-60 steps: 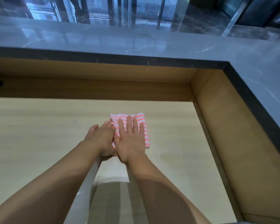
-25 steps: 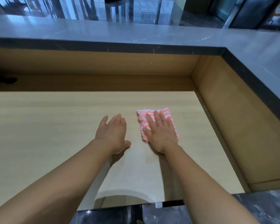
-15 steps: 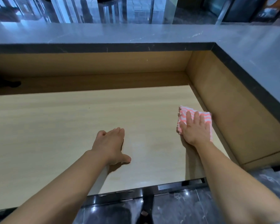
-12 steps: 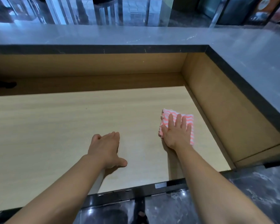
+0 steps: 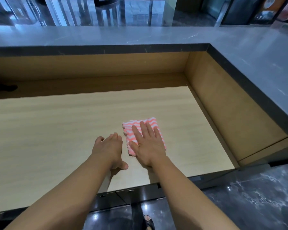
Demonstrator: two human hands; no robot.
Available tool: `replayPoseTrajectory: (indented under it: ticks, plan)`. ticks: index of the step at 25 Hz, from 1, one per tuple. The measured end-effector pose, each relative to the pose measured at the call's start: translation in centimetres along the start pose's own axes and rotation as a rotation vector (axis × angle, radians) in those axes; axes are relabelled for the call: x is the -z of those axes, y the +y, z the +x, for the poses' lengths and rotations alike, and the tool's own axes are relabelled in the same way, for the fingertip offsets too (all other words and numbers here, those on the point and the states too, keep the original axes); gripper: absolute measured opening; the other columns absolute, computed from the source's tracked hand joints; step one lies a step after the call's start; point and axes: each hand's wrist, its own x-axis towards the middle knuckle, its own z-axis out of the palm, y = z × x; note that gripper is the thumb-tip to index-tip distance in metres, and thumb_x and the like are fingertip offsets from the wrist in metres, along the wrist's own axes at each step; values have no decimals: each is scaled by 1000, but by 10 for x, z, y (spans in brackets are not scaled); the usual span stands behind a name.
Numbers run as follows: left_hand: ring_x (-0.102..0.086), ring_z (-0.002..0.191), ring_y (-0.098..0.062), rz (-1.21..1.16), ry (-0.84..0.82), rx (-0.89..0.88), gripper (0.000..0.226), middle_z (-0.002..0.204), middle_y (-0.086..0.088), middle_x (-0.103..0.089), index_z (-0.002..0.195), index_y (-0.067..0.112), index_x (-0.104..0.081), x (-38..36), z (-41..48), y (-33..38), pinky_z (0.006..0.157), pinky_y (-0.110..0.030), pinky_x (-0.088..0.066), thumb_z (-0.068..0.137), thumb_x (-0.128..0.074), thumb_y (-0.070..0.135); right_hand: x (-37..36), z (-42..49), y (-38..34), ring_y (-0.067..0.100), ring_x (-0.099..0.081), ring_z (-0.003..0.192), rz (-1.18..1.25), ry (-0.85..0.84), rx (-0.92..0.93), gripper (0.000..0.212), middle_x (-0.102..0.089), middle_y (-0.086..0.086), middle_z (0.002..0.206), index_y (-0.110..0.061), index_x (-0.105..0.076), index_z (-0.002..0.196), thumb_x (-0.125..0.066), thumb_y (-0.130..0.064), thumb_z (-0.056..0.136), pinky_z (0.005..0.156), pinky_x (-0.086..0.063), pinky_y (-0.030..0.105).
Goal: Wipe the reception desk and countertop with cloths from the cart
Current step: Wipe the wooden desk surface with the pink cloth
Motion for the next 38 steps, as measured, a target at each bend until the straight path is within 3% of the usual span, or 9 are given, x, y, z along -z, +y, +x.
replayPoseTrajectory:
  ticks: [3, 9, 14, 20, 25, 30, 33, 37, 38]
  plan:
    - [-41, 120, -14, 26, -20, 7, 75, 117, 6, -42, 123, 19, -42, 0, 1, 0, 107, -37, -24, 68, -71, 61, 5, -9, 41, 18, 24, 146, -8, 25, -63, 60, 22, -1, 160, -32, 14, 152, -10, -52, 101, 119, 15, 39]
    - [-41, 118, -13, 0, -19, -6, 73, 107, 9, -37, 120, 19, -41, -1, 0, -2, 106, -37, -25, 68, -70, 62, 13, -44, 164, 23, 10, 150, -53, 40, -370, 63, 9, 6, 163, -27, 5, 155, -12, -52, 101, 121, -3, 43]
    - [-40, 120, -13, 6, -20, -11, 76, 112, 8, -38, 123, 18, -40, -4, 2, -4, 108, -37, -24, 69, -69, 63, 11, -42, 142, 27, 17, 149, 73, 24, -507, 61, 16, 9, 162, -24, 9, 155, -13, -47, 103, 121, 6, 45]
    - [-36, 131, -15, 15, -23, -16, 83, 134, 2, -40, 132, 17, -38, -7, 5, -4, 111, -39, -21, 71, -69, 62, -6, -39, 19, 29, 28, 144, 26, 70, -282, 61, 28, 9, 156, -23, 19, 152, -5, -49, 101, 117, 18, 47]
    - [-37, 128, -12, 16, -37, -17, 83, 124, 6, -41, 133, 25, -39, -6, 7, -4, 111, -39, -20, 66, -70, 65, -17, -41, -36, 23, 30, 144, 42, 5, -80, 60, 26, 5, 159, -27, 16, 152, -11, -48, 102, 117, 19, 44]
    - [-34, 134, -15, 35, -82, 21, 85, 137, 2, -39, 133, 17, -36, -4, 6, 0, 114, -41, -17, 71, -70, 63, -14, -48, 18, 18, 29, 144, 8, 8, -36, 61, 26, -1, 158, -33, 16, 151, -4, -57, 98, 118, 16, 41]
    - [-35, 133, -15, 43, -95, 28, 87, 135, 3, -39, 135, 16, -35, -2, 6, 1, 114, -41, -17, 71, -70, 62, -8, -62, 78, 19, 22, 147, -51, 38, -161, 71, 20, 2, 161, -31, 15, 151, 10, -62, 88, 120, 12, 40]
    - [-36, 131, -15, 44, -93, 29, 86, 131, 5, -40, 135, 17, -35, -3, 6, 1, 115, -41, -17, 70, -70, 62, 1, -79, 145, 22, 12, 150, -54, 38, -320, 83, 11, 4, 163, -29, 7, 154, 14, -66, 81, 121, 2, 44]
    - [-36, 130, -15, 40, -94, 30, 86, 130, 5, -40, 134, 17, -35, -3, 5, 0, 115, -41, -17, 70, -70, 62, 2, -80, 151, 23, 11, 150, -54, 34, -343, 78, 10, 5, 163, -28, 6, 155, 8, -66, 86, 121, 0, 45]
